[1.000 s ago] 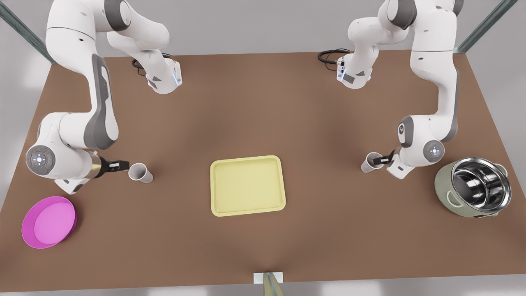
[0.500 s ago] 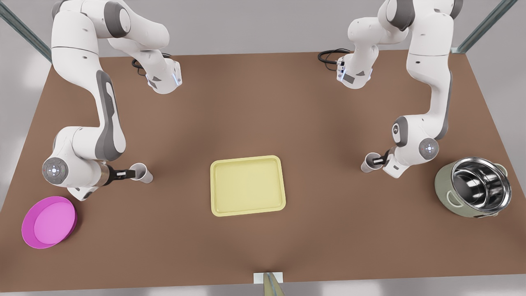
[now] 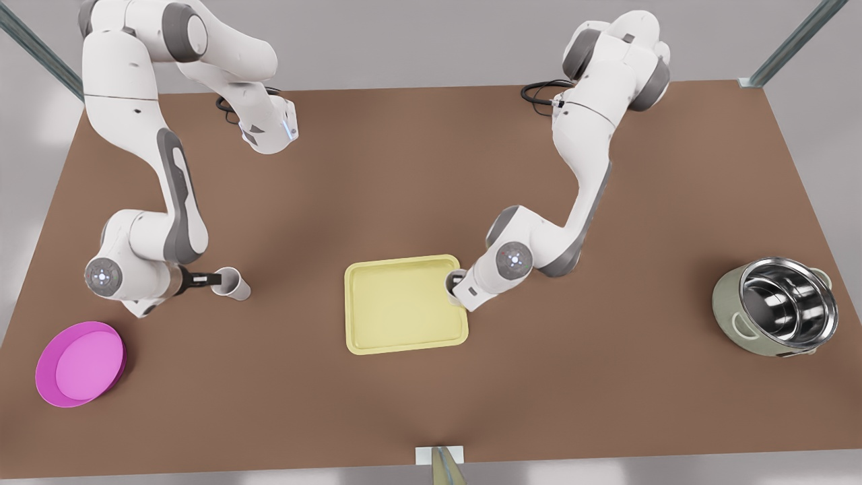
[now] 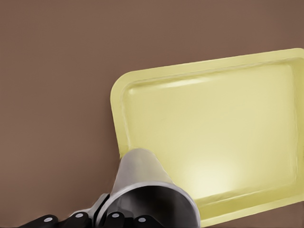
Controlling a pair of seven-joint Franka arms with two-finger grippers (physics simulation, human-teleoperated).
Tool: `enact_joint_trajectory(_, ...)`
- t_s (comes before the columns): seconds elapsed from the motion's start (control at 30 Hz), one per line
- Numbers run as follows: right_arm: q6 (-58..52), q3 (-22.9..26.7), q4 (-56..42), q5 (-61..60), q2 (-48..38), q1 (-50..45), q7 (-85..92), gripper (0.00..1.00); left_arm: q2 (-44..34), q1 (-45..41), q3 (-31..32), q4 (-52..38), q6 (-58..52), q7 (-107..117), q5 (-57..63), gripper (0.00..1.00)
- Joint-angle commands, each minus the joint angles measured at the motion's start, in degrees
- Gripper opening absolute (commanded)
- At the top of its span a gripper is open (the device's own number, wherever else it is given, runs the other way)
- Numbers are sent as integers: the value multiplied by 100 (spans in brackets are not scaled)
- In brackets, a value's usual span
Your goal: Use both arms to respectively pick up the white IKEA cups from the middle-left and middle-right positions, then place the white IKEA cups onto the middle-middle tray, ensuring that the cups remain upright and do not tip over
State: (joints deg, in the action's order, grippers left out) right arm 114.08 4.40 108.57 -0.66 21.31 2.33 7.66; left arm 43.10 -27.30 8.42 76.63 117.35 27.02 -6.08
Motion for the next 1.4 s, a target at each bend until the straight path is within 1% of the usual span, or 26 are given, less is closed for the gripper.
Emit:
enact_joint_trajectory(0.0, 694, -1, 200, -13, -48, 13, 16, 100, 119, -152, 2, -34, 560, 4681, -25, 21)
enact_joint_trajectory(0.23, 1231, -1, 472, -83, 189, 22, 16, 100, 471, -311, 98, -34, 947, 4681, -16, 21)
enact_joint_trajectory(0.27, 1240, -1, 472, -109, 242, 22, 16, 100, 480, -337, 90, -34, 948, 4681, -16, 24)
enact_joint_trajectory(0.3, 1319, -1, 472, -153, 321, 22, 16, 100, 480, -355, 90, -34, 948, 4672, -16, 46)
enact_joint_trajectory(0.33, 1336, -1, 472, -153, 382, 22, 16, 100, 480, -355, 90, -34, 948, 4672, -16, 71)
enact_joint_trajectory(0.4, 1398, -1, 481, -153, 453, 57, 16, 100, 471, -346, 90, -34, 939, 4672, -7, 96)
enact_joint_trajectory(0.43, 1407, -1, 472, -153, 497, 57, 16, 82, 453, -319, 90, -34, 912, 4663, -7, 100)
enact_joint_trajectory(0.47, 1416, -1, 481, -145, 506, 57, 25, 62, 436, -293, 90, -25, 877, 4654, -7, 100)
enact_joint_trajectory(0.5, 1416, -10, 472, -145, 506, 57, 34, 38, 374, -293, 90, -16, 719, 4663, -16, 100)
enact_joint_trajectory(0.53, 1416, -10, 472, -153, 497, 48, 34, 29, 321, -276, 90, -8, 517, 4663, -7, 100)
enact_joint_trajectory(0.57, 1407, -10, 472, -145, 497, 48, 34, 24, 234, -249, 160, 10, 359, 4672, -16, 100)
enact_joint_trajectory(0.6, 1407, -19, 455, -145, 497, 31, 34, 21, 102, -240, 169, 10, -10, 4672, -7, 100)
enact_joint_trajectory(0.63, 1407, -27, 429, -145, 497, -4, 43, 21, -29, -240, 169, 10, -387, 4663, -16, 100)
enact_joint_trajectory(0.67, 1398, -54, 411, -136, 488, -13, 69, 21, -232, -153, 169, -25, -1132, 4646, -25, 100)
enact_joint_trajectory(0.7, 1380, -71, 385, -136, 470, -22, 87, 21, -566, -91, 125, -139, -2329, 4593, -33, 100)
enact_joint_trajectory(0.73, 1354, -168, 297, -145, 470, -31, 60, 21, -698, 401, 160, -920, -3875, 4383, -25, 100)
enact_joint_trajectory(0.77, 1354, -291, 165, -171, 488, -40, 87, 21, -724, 849, 169, -1571, -4870, 3671, -16, 100)
enact_joint_trajectory(0.8, 1354, -537, -37, -206, 497, -40, 87, 21, -961, 1201, 151, -1686, -5064, 2609, 80, 100)
enact_joint_trajectory(0.87, 1363, -1081, -801, -215, 804, -136, 87, 21, -1322, 1719, 134, -1748, -5679, -186, 854, 100)
enact_joint_trajectory(0.9, 1407, -1301, -1092, -215, 1024, -172, 78, 21, -1848, 1939, 107, -1319, -5215, -1592, 1126, 100)
enact_joint_trajectory(0.93, 1416, -1626, -1469, -215, 1348, -172, 87, 21, -2998, 2028, -260, 365, -3944, -2640, 1145, 100)
enact_joint_trajectory(0.97, 1503, -1873, -1698, -215, 1551, -294, 34, 21, -3098, 2001, -385, 415, -3912, -2614, 1136, 100)
enact_joint_trajectory(1.0, 1757, -1873, -1777, -206, 1648, -619, 16, 21, -3036, 2009, -491, 186, -4360, -2623, 1048, 100)
enact_joint_trajectory(1.1, 1987, -1873, -2199, -171, 2000, -1252, 43, 21, -2983, 2036, -482, 133, -4396, -2614, 1013, 100)
enact_joint_trajectory(1.23, 2321, -1873, -2191, -180, 2044, -1613, 60, 21, -2975, 2054, -482, 133, -4387, -2641, 1004, 100)
enact_joint_trajectory(1.37, 2329, -1891, -2120, -189, 2219, -1824, 104, 21, -2975, 2062, -491, 142, -4396, -2649, 978, 100)
